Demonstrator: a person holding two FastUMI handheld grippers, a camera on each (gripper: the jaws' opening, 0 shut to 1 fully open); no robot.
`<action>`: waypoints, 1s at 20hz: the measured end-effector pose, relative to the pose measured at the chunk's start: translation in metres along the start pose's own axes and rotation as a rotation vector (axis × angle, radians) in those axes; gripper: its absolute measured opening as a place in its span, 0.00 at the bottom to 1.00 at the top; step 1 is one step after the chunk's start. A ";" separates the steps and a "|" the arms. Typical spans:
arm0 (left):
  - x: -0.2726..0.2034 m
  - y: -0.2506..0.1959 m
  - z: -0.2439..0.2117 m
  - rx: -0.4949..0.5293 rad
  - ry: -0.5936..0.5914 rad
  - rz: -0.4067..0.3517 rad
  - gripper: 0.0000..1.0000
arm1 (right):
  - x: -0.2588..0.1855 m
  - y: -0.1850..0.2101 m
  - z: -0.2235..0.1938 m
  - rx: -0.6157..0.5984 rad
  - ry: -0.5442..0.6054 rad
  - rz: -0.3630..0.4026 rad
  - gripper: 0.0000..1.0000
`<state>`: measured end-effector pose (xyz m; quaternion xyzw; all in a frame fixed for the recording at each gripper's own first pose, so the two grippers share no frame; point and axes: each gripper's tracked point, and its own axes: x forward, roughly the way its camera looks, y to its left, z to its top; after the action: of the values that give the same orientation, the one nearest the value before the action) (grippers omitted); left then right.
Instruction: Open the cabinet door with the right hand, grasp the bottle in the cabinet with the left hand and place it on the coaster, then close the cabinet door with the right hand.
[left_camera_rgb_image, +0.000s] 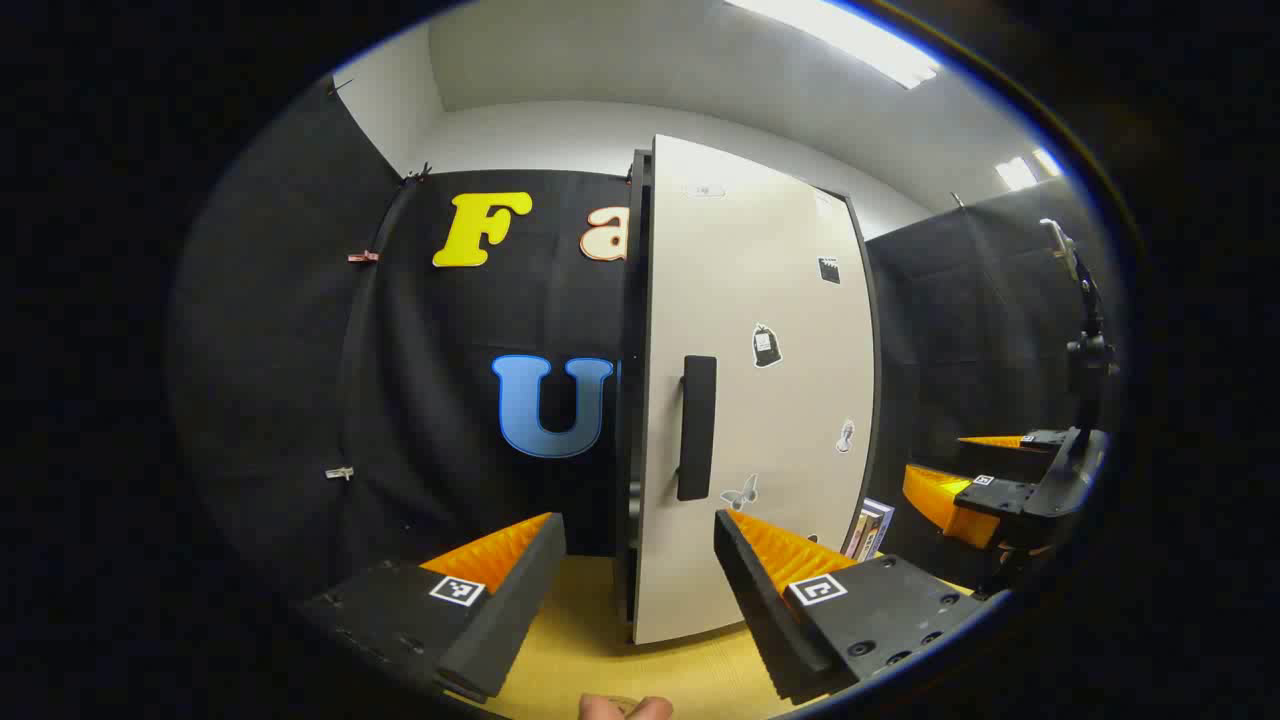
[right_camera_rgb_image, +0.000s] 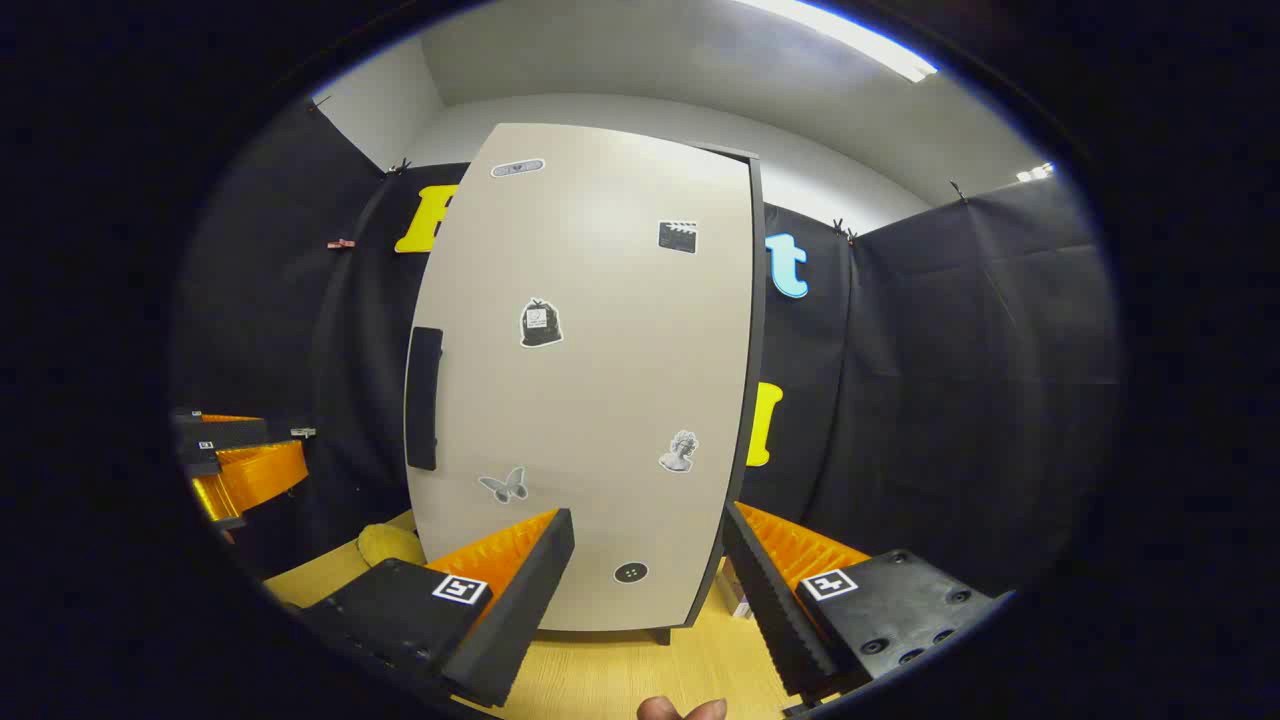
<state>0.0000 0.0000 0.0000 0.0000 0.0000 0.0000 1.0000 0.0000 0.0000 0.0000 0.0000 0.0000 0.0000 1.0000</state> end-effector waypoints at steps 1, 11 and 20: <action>0.002 -0.002 0.001 0.000 -0.001 -0.001 0.94 | 0.002 -0.003 0.000 0.001 0.000 -0.002 0.97; 0.008 -0.007 0.003 0.007 -0.003 0.009 0.94 | 0.007 -0.016 -0.007 0.014 0.013 -0.004 0.98; 0.012 0.001 0.003 0.015 0.007 0.014 0.94 | 0.007 -0.015 -0.008 0.014 0.016 0.004 0.98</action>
<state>0.0115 0.0006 0.0030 0.0077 0.0034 0.0071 0.9999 0.0068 -0.0148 -0.0083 0.0068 0.0080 0.0020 0.9999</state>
